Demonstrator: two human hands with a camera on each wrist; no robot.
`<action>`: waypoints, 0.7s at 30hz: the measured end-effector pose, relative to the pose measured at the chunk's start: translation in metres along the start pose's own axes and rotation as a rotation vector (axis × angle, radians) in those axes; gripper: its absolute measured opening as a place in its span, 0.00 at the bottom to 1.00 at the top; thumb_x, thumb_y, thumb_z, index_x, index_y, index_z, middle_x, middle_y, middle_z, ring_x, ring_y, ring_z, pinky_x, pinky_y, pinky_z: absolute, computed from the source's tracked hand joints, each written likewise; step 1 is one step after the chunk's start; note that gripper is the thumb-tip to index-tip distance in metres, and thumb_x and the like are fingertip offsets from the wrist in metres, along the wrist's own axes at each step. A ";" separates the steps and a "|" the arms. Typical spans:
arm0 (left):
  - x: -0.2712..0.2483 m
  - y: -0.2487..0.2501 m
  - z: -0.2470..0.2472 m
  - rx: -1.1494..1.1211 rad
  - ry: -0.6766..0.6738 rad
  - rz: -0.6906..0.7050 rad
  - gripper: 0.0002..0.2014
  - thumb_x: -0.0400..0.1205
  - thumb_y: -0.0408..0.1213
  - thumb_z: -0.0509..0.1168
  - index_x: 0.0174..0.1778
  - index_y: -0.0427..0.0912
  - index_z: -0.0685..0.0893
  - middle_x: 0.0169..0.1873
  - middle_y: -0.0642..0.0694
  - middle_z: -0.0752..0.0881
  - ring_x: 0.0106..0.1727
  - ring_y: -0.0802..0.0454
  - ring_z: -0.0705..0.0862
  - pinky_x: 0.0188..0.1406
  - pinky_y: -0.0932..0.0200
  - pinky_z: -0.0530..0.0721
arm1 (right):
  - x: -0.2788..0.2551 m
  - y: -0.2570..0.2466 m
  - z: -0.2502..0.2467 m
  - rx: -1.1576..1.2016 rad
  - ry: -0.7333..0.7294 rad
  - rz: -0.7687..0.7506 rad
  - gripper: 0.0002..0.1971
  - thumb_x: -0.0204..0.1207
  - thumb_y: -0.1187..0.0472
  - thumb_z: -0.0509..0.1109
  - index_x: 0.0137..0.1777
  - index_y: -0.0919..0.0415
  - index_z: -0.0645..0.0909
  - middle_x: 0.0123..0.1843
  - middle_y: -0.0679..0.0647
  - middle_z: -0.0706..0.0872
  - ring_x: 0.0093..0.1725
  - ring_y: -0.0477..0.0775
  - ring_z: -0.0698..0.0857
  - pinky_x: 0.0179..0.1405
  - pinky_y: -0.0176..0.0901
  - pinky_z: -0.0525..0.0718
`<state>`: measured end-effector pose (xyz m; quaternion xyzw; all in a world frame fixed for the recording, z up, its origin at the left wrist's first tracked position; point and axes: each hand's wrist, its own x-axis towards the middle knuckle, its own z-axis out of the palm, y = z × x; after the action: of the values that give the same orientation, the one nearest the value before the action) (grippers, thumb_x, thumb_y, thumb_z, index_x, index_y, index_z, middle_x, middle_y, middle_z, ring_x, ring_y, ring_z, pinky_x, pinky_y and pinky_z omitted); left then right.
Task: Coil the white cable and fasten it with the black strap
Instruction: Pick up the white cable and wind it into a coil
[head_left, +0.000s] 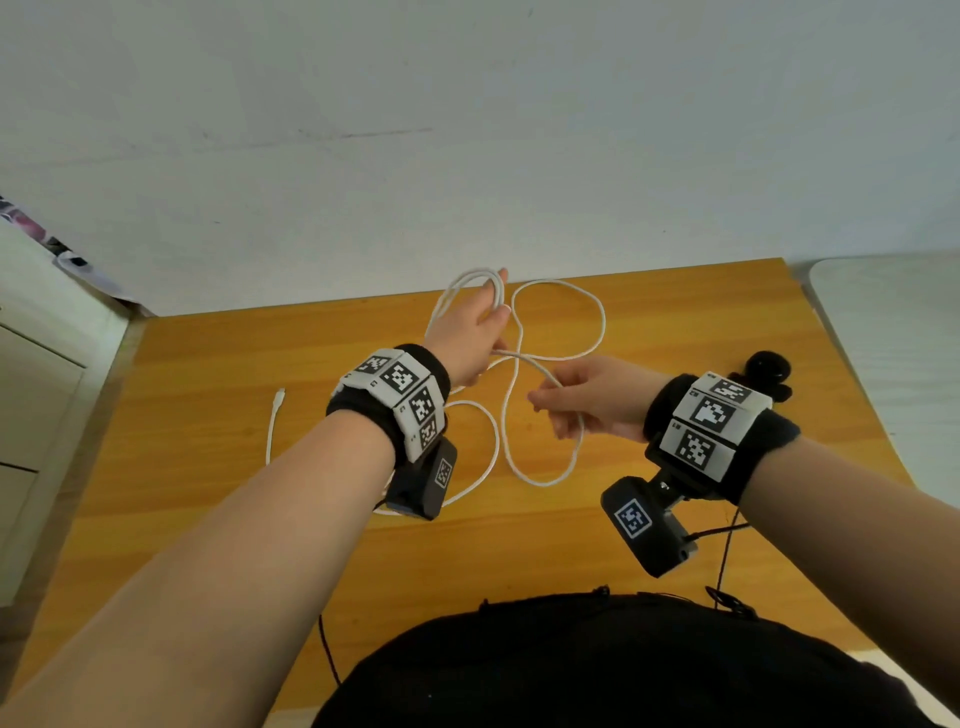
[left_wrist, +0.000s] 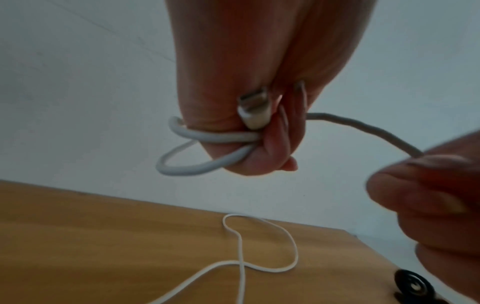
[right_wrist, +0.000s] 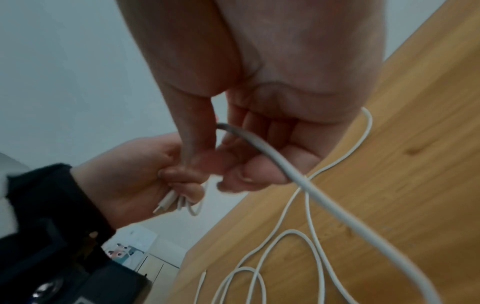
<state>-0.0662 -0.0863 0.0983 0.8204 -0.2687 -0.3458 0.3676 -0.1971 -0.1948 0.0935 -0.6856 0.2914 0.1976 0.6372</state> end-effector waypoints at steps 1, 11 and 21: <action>0.000 -0.001 -0.004 -0.038 -0.009 -0.022 0.23 0.88 0.45 0.50 0.80 0.62 0.58 0.41 0.42 0.83 0.23 0.54 0.70 0.23 0.59 0.73 | 0.001 0.002 -0.003 0.031 0.036 -0.025 0.07 0.76 0.58 0.70 0.40 0.61 0.81 0.27 0.53 0.79 0.26 0.49 0.76 0.34 0.37 0.77; -0.016 0.006 -0.001 -0.454 -0.323 -0.161 0.24 0.86 0.57 0.47 0.53 0.45 0.83 0.21 0.53 0.63 0.18 0.59 0.58 0.18 0.66 0.58 | 0.010 -0.020 -0.026 0.076 0.487 -0.304 0.10 0.70 0.50 0.75 0.40 0.57 0.87 0.31 0.49 0.78 0.33 0.48 0.74 0.38 0.41 0.76; -0.025 0.026 -0.003 -0.667 -0.439 -0.124 0.23 0.86 0.56 0.48 0.35 0.44 0.75 0.16 0.55 0.61 0.14 0.60 0.56 0.17 0.67 0.55 | 0.021 -0.023 -0.031 0.175 0.418 -0.345 0.12 0.77 0.46 0.66 0.44 0.54 0.84 0.42 0.46 0.87 0.44 0.49 0.82 0.43 0.40 0.78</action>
<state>-0.0841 -0.0830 0.1290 0.5775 -0.1640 -0.6025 0.5260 -0.1699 -0.2284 0.1008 -0.6932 0.3116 -0.0853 0.6442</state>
